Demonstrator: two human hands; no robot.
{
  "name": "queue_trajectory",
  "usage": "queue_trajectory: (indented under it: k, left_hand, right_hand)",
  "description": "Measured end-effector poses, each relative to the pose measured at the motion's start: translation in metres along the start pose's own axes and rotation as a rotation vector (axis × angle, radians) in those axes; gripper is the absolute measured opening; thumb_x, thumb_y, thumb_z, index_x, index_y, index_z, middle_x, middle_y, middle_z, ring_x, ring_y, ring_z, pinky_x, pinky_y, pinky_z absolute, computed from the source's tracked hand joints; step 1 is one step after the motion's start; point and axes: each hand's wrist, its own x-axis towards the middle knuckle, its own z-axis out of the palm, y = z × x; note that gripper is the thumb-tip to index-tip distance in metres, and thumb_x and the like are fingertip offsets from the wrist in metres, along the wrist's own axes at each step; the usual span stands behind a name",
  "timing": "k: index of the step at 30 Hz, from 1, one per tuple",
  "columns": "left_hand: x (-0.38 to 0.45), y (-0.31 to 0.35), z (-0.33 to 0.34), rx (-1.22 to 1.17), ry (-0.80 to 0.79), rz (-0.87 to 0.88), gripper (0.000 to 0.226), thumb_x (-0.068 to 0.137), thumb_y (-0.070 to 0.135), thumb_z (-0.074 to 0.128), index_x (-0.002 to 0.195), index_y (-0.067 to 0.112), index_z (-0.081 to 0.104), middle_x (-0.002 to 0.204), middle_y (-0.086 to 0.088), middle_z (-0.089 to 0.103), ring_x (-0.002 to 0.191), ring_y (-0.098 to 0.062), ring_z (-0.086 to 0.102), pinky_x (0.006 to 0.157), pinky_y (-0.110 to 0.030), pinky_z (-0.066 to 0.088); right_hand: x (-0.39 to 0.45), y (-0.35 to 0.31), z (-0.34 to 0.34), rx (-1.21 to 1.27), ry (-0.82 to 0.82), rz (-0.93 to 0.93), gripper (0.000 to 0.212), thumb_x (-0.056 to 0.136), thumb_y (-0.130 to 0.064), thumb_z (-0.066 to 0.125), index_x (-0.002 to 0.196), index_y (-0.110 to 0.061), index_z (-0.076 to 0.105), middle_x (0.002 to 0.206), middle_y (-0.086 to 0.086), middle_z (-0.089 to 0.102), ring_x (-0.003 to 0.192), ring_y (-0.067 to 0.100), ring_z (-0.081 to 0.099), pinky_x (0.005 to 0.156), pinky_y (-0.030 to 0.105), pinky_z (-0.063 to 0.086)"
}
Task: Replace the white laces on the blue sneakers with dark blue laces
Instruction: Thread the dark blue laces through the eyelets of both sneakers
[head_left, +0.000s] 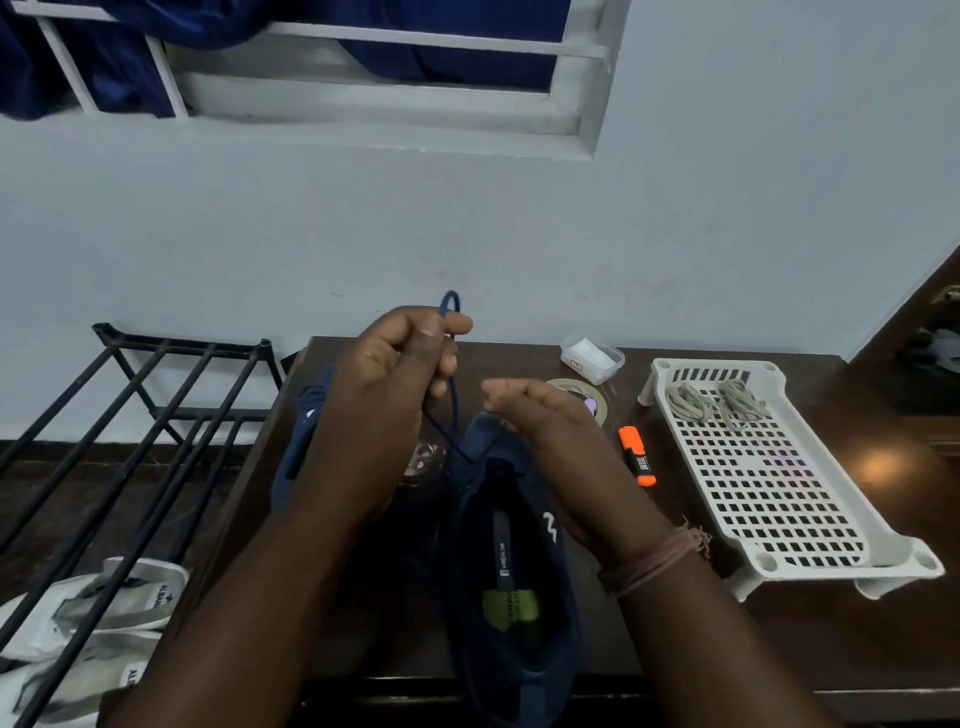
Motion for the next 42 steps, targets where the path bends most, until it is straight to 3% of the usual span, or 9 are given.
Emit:
queue_trajectory:
  k: [5,11,16,21,25,29,32,35,42]
  left_hand:
    - [-0.014,0.007,-0.002,0.401,-0.370,-0.116,0.025,0.102,0.021,0.054,0.087,0.014,0.072,0.065,0.008,0.067,0.047,0.000,0.047,0.050,-0.014,0.037]
    - [-0.003,-0.009,-0.027,0.746,-0.173,-0.136,0.034,0.093,0.024,0.051,0.062,0.012,0.048,0.055,0.000,0.044,0.049,-0.007,0.039,0.057,-0.031,0.035]
    - [0.003,-0.029,-0.040,0.964,0.083,-0.215,0.030,0.091,0.028,0.050,0.067,0.012,0.045,0.060,0.002,0.048,0.060,-0.017,0.049,0.057,-0.032,0.034]
    - [-0.005,-0.039,-0.014,0.964,0.067,0.035,0.032,0.084,0.030,0.053,0.106,0.022,0.074,0.109,0.002,0.070,0.103,-0.017,0.063,0.092,-0.035,0.049]
    - [-0.010,-0.028,0.012,0.554,-0.012,-0.174,0.030,0.096,0.049,0.057,0.086,0.024,0.071,0.079,0.010,0.073,0.074,-0.005,0.067,0.071,-0.031,0.052]
    - [-0.001,-0.032,0.008,0.110,0.158,-0.177,0.028,0.105,0.033,0.047,0.093,0.016,0.066,0.068,0.004,0.066,0.058,-0.010,0.058,0.056,-0.026,0.047]
    - [0.009,-0.031,-0.009,-0.055,0.315,-0.130,0.035,0.108,0.034,0.039,0.098,0.016,0.067,0.063,0.006,0.046,0.047,-0.007,0.030,0.044,-0.024,0.024]
    - [0.012,-0.042,-0.023,0.171,0.406,-0.173,0.041,0.107,0.042,0.038,0.095,0.022,0.072,0.066,0.007,0.049,0.050,-0.007,0.037,0.051,-0.027,0.030]
    - [-0.003,-0.047,0.009,0.301,0.095,-0.312,0.037,0.092,0.027,0.049,0.127,0.024,0.063,0.100,-0.001,0.071,0.084,-0.022,0.063,0.081,-0.040,0.051]
  right_hand:
    - [-0.002,-0.013,0.005,0.535,-0.148,0.103,0.060,0.092,-0.063,0.046,0.117,-0.011,0.061,0.093,0.008,0.068,0.080,0.017,0.062,0.072,0.030,0.041]
    - [0.012,-0.007,-0.032,0.887,0.169,0.122,0.005,0.099,-0.018,0.054,0.099,-0.014,0.056,0.077,0.000,0.067,0.065,0.012,0.059,0.069,0.027,0.047]
    - [0.016,0.010,-0.035,0.581,0.255,0.296,0.024,0.101,-0.004,0.035,0.091,-0.008,0.056,0.064,-0.001,0.062,0.049,0.006,0.053,0.053,0.019,0.037]
    - [0.003,0.008,0.006,0.136,0.069,0.110,0.020,0.098,-0.003,0.045,0.103,-0.009,0.063,0.071,0.002,0.069,0.056,0.013,0.057,0.055,0.024,0.046]
    - [-0.006,0.019,0.024,-0.626,-0.035,-0.345,0.023,0.088,-0.014,0.047,0.093,-0.017,0.069,0.081,0.000,0.072,0.072,0.015,0.067,0.067,0.036,0.055]
    - [-0.004,0.032,0.034,-0.861,-0.081,-0.443,0.026,0.076,-0.023,0.048,0.087,-0.024,0.071,0.081,-0.002,0.063,0.078,0.025,0.058,0.071,0.041,0.051]
    - [-0.001,0.032,0.027,-0.839,-0.024,-0.408,0.018,0.082,-0.035,0.058,0.086,-0.030,0.074,0.077,-0.005,0.059,0.082,0.020,0.058,0.078,0.041,0.052]
    - [-0.005,0.025,0.022,-0.775,-0.069,-0.338,0.029,0.083,-0.056,0.057,0.091,-0.033,0.072,0.083,-0.008,0.058,0.086,0.014,0.058,0.080,0.039,0.051]
    - [-0.007,0.013,-0.029,-0.801,-0.126,0.230,0.037,0.081,-0.047,0.075,0.080,-0.011,0.068,0.069,0.003,0.065,0.060,0.013,0.060,0.056,0.025,0.045]
